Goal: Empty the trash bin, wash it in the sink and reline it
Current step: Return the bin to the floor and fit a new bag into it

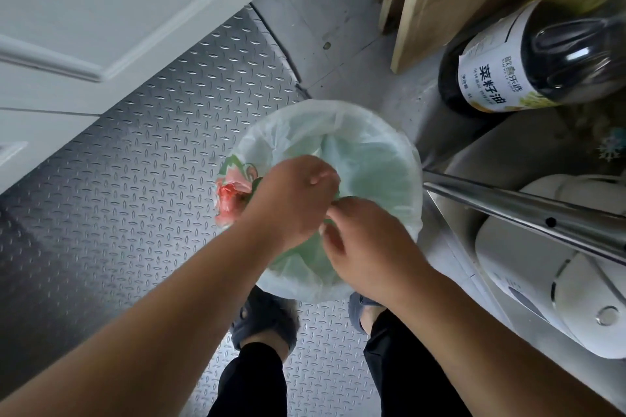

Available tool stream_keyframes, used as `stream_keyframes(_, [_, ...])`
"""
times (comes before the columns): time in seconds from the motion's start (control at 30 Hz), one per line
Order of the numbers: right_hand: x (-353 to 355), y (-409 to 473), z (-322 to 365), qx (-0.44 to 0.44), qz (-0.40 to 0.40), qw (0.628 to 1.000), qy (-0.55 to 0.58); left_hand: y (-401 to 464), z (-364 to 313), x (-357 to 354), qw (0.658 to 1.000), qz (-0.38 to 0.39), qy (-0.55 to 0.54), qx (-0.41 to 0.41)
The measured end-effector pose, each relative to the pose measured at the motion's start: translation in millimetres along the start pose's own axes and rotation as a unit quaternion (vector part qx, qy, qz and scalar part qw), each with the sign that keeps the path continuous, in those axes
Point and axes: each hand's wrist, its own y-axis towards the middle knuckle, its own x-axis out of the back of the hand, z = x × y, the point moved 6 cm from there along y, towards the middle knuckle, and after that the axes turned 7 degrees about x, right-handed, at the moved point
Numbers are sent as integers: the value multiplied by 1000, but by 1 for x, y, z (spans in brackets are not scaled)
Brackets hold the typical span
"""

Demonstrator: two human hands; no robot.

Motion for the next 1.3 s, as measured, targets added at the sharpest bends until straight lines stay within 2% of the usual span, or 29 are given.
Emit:
stream_keyframes(0.1, [38,-38,-30,-124,-159,975,98,-33,31,43,980,-128,-152,12])
stream_keyframes(0.17, [43,-66,-62,-258,-243,914,200,-43,65,64,940,-205,-265,71])
stream_keyframes(0.2, [38,-77,-80,-324,-274,865,268,-44,82,69,920,-231,-298,112])
stream_keyframes(0.27, [21,-89,-105,-415,-303,760,397,-39,116,67,881,-226,-365,200])
stream_keyframes(0.3, [11,-89,-112,-439,-299,718,449,-34,130,58,861,-193,-406,238])
stream_keyframes(0.37, [-5,-85,-118,-453,-270,662,532,-26,146,35,832,-98,-461,291])
stream_keyframes(0.47, [-21,-72,-117,-437,-204,649,588,-21,153,7,801,17,-512,309])
stream_keyframes(0.53, [-28,-64,-114,-432,-170,641,611,-18,152,-5,790,53,-533,297])
stream_keyframes(0.73, [-37,-56,-110,-427,-155,597,662,-17,162,-15,820,54,-508,258])
stream_keyframes(0.83, [-46,-69,-109,-433,-133,624,637,-29,177,-16,820,45,-503,271])
stream_keyframes(0.87, [-51,-76,-109,-442,-126,623,633,-33,182,-16,820,44,-499,276])
stream_keyframes(1.0, [-68,-100,-95,-476,-93,571,662,-53,193,-21,815,102,-488,294])
stream_keyframes(1.17, [-80,-107,-81,-454,-50,513,727,-64,186,-32,777,201,-524,285])
stream_keyframes(1.3, [-86,-105,-82,-468,-53,499,727,-59,178,-37,778,225,-517,278])
